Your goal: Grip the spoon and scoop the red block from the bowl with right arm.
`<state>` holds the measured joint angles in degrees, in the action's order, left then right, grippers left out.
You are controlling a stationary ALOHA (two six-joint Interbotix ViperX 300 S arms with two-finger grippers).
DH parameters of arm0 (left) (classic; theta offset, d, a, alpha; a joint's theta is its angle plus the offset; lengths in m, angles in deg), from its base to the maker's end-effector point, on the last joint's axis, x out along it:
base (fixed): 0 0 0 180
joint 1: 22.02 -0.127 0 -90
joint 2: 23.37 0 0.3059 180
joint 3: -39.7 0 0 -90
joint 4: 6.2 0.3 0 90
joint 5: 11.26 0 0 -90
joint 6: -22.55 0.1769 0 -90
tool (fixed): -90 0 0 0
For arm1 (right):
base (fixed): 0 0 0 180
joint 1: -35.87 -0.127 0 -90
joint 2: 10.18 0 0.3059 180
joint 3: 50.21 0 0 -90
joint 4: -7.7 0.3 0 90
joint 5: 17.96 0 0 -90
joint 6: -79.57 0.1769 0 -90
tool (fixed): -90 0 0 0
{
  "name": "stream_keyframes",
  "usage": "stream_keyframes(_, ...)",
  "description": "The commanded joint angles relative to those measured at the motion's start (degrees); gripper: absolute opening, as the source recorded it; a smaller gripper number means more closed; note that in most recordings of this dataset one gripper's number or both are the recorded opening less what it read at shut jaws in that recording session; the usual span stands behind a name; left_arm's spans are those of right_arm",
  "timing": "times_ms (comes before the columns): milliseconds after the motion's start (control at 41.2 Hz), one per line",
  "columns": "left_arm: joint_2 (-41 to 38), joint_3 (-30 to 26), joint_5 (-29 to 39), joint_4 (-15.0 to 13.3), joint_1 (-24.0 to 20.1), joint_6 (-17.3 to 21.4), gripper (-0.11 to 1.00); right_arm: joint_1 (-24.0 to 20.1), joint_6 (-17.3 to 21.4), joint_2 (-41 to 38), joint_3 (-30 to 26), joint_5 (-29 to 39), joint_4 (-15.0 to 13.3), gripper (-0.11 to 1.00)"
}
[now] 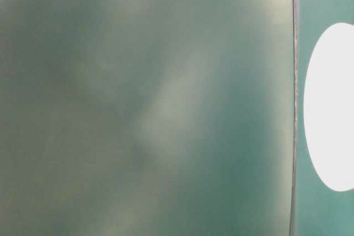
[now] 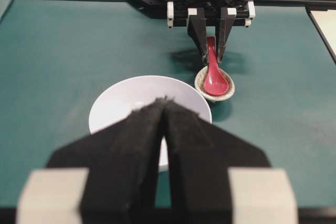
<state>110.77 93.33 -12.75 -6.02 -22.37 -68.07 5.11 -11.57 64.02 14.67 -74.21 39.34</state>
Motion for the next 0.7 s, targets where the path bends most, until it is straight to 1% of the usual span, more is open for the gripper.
stream_keyframes(0,-0.53,-1.67,-0.26,0.09,-0.09,-0.09,0.0,-0.26,0.26,1.85,-0.7,0.0,0.09,0.34)
stream_keyframes(145,-0.53,-1.67,-0.26,0.09,-0.09,-0.09,0.0,0.0,0.26,3.52,-0.44,1.67,0.09,0.34)
stream_keyframes(388,-0.53,-1.67,-0.26,0.09,-0.09,-0.09,0.0,0.97,0.35,5.62,-0.26,7.03,0.18,0.34)
stream_keyframes(461,-0.53,-1.67,-0.26,0.09,-0.09,-0.09,0.0,1.85,0.53,6.15,-0.35,8.26,0.62,0.34)
stream_keyframes(582,-0.62,-1.67,-0.26,0.09,-0.09,-0.09,0.0,3.69,1.23,6.94,-0.44,8.53,2.37,0.34)
stream_keyframes(679,-0.53,-1.67,-0.26,0.09,-0.09,-0.18,0.0,4.39,1.76,8.09,-0.18,8.53,2.55,0.35)
